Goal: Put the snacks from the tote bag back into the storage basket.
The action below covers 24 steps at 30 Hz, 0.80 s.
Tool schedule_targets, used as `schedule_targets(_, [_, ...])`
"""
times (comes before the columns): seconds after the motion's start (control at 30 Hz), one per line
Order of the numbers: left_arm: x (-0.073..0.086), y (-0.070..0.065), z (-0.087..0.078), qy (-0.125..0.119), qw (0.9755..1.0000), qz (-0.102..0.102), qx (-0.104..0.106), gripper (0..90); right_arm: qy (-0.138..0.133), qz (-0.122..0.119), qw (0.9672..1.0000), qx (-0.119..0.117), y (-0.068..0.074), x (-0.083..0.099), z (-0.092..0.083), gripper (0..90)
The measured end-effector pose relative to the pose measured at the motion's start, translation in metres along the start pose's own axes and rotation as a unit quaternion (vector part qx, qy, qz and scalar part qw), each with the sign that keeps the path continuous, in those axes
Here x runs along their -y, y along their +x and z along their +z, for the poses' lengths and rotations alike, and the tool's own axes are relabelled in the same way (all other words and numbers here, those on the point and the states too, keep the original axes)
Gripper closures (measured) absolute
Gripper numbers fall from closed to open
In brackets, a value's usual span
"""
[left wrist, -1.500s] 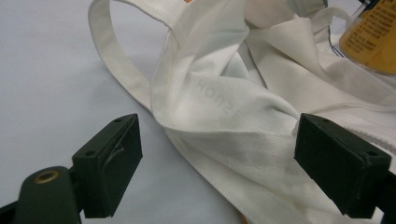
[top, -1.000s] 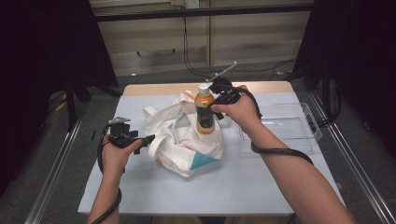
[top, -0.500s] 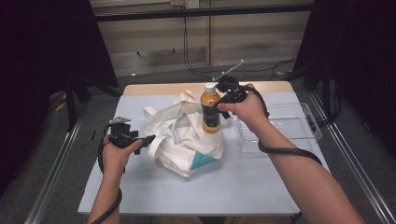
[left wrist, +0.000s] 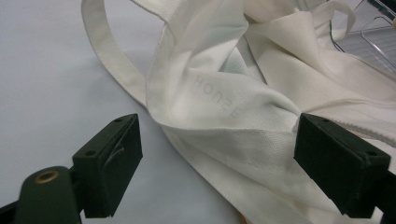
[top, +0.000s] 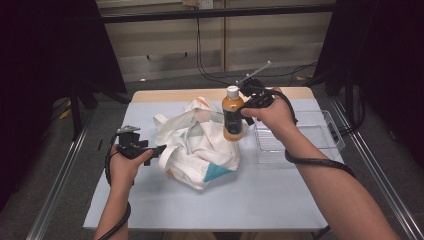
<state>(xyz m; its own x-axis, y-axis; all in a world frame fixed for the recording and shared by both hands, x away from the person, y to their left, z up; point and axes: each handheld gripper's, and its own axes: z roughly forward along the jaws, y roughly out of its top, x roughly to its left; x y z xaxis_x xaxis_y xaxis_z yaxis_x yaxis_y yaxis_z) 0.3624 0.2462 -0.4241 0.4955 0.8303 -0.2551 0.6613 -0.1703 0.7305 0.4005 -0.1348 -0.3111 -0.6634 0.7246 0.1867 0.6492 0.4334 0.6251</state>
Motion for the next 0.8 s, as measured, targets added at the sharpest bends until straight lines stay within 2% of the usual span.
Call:
schedule_targets(0.6, [0.0,-0.002,0.001,-0.004,1.0,-0.004,-0.001,15.1,-0.007,0.017,0.9997,0.014,-0.014,0.01,-0.018,37.0])
schedule_targets(0.67, [-0.001,-0.002,0.0,0.0,1.0,0.001,0.0,15.0,-0.009,0.018,0.9996,0.018,-0.015,0.011,-0.02,37.0])
schedule_targets(0.73, [0.0,-0.002,0.001,-0.002,1.0,-0.002,0.0,15.0,-0.009,0.013,0.9997,0.02,-0.017,0.014,-0.022,37.0])
schedule_targets(0.8, [0.0,-0.002,0.0,0.002,1.0,0.002,0.0,15.0,-0.005,0.018,0.9996,0.02,-0.018,0.015,-0.023,37.0])
